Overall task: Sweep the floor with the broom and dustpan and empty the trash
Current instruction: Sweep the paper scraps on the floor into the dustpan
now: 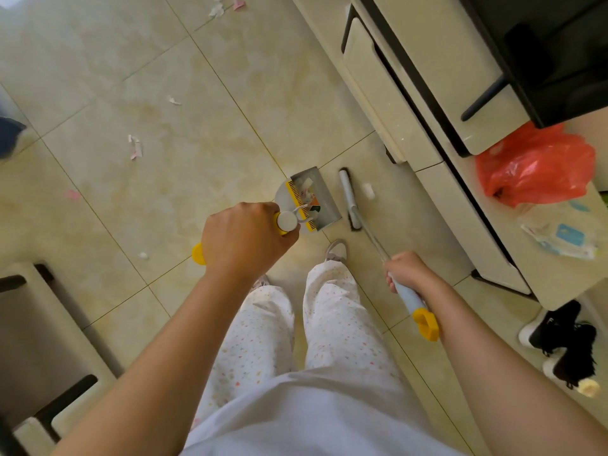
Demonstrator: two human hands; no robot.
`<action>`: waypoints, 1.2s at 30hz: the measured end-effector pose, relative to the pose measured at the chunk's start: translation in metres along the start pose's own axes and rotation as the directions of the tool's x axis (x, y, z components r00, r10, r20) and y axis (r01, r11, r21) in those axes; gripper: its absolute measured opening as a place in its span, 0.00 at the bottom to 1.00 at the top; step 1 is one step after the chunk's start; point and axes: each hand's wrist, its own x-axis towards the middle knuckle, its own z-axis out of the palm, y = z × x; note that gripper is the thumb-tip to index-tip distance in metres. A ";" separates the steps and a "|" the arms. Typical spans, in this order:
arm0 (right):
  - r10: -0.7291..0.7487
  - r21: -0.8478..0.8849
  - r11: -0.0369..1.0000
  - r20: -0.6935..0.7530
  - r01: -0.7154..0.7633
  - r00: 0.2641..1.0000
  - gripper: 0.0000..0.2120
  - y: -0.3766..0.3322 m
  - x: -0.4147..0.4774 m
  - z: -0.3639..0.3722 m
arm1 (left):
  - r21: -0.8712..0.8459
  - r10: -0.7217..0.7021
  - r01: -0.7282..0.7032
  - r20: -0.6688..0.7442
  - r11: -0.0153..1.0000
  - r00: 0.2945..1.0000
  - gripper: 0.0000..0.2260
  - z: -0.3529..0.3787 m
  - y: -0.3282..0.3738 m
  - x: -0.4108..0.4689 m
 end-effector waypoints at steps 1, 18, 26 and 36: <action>-0.022 0.001 1.000 0.041 0.022 0.999 0.13 0.002 -0.009 -0.002 | 0.000 0.000 0.000 0.000 1.000 1.000 0.19 0.000 0.000 0.000; -0.183 -0.288 0.950 -0.205 0.120 0.962 0.14 0.009 0.011 0.002 | -0.019 0.027 -0.027 0.006 0.999 1.000 0.16 0.002 -0.001 0.002; -0.088 0.262 0.962 0.011 0.082 0.996 0.07 -0.020 -0.005 0.018 | -0.009 0.018 -0.018 0.001 1.000 1.000 0.17 0.003 -0.002 0.001; -0.230 0.146 0.965 0.059 0.220 0.971 0.06 -0.006 -0.063 0.011 | -0.032 0.005 -0.006 -0.020 0.999 1.000 0.17 0.002 -0.003 0.002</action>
